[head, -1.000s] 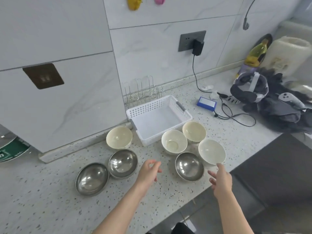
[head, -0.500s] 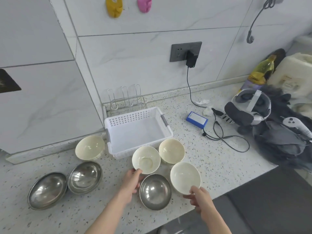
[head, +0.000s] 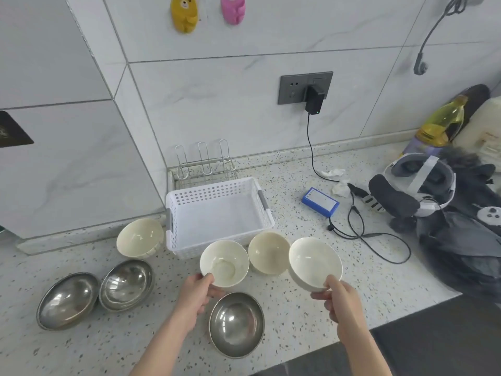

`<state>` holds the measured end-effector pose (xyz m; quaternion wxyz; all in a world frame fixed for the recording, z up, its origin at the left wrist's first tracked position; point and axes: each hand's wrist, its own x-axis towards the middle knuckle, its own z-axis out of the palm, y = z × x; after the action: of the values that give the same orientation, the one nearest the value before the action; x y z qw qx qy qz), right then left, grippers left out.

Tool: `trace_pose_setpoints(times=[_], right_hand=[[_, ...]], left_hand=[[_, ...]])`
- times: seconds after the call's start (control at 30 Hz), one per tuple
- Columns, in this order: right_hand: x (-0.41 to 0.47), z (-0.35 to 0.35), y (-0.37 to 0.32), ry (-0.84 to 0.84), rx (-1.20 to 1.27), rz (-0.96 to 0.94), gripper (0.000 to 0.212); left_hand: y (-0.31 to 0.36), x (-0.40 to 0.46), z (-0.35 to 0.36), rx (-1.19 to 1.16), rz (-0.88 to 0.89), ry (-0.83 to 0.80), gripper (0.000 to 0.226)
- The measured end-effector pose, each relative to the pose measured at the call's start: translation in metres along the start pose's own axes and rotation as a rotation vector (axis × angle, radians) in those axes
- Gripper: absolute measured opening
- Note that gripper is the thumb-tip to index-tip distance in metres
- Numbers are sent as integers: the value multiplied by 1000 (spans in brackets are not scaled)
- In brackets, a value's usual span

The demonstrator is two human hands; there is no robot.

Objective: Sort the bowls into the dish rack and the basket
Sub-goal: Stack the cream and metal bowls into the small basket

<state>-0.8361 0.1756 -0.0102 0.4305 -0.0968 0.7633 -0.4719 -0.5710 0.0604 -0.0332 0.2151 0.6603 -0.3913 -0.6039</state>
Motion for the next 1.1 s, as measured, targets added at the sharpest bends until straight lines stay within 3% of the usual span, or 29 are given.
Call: trace_pose_setpoints(times=[0.17, 0.33, 0.63, 1.1], right_hand=[[5, 24, -39, -62, 25, -83, 19], [17, 69, -76, -195, -20, -158, 18], [57, 180, -108, -415, -350, -257, 24], [116, 235, -95, -440, -525, -173, 33]], left_hand=[[16, -12, -18, 56, 87, 16, 14], [31, -18, -36, -52, 118, 47, 18], [47, 15, -75, -123, 148, 272, 17], [70, 51, -69, -156, 171, 360, 16]])
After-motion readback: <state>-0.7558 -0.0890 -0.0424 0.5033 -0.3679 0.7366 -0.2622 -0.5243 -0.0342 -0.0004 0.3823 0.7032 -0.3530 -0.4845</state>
